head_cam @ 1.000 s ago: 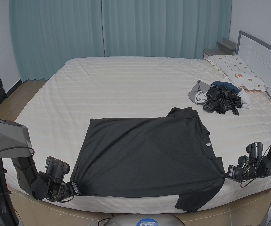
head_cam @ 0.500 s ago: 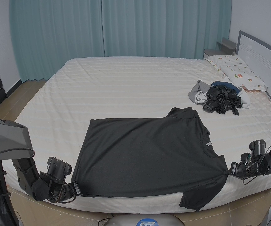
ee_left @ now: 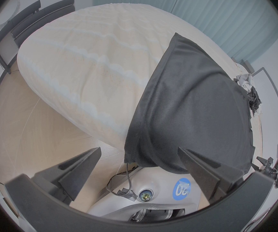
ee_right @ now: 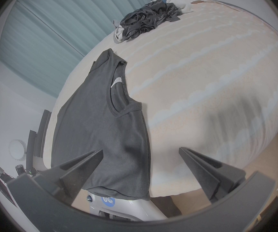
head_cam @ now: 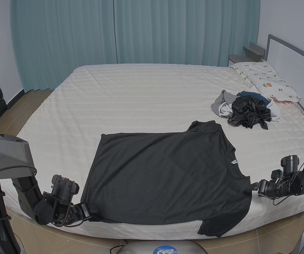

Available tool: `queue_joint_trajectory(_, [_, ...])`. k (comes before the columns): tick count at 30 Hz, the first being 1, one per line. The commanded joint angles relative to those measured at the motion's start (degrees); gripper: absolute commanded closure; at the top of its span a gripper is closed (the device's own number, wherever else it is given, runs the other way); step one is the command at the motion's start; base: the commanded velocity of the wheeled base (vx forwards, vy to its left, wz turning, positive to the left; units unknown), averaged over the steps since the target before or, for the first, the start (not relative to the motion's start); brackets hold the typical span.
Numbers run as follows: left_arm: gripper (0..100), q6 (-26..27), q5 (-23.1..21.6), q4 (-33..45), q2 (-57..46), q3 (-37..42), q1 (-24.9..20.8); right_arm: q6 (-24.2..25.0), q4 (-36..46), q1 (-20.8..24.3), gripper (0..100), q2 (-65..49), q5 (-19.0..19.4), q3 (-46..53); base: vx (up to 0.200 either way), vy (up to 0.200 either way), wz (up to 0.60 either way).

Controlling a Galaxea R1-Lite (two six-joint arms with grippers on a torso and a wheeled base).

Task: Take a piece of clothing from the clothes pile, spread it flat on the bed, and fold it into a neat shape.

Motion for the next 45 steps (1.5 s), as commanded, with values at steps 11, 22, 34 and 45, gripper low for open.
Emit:
queue_joint_trajectory(11, [0,-4.9,-0.9,-0.2,-7.8,-3.9,3.0,3.7,0.0,-0.9,0,-2.4,2.1,-1.9,0.0,0.0,0.0])
queue_joint_trajectory(22, [0,-6.4,-3.0,-0.1,-5.5,-9.8,3.6,4.1,0.0,-0.7,0,-2.4,2.5,-1.9,0.164,0.0,0.0])
queue_joint_trajectory(34, [0,-6.9,-2.3,3.9,1.7,-31.0,7.1,4.1,0.0,0.5,0,-2.3,2.8,-1.4,0.033,0.0,0.0])
queue_joint_trajectory(45, [0,-6.8,-2.3,12.7,20.3,-61.1,9.6,5.4,0.0,1.2,0,-1.7,2.8,-1.3,0.0,0.0,0.0])
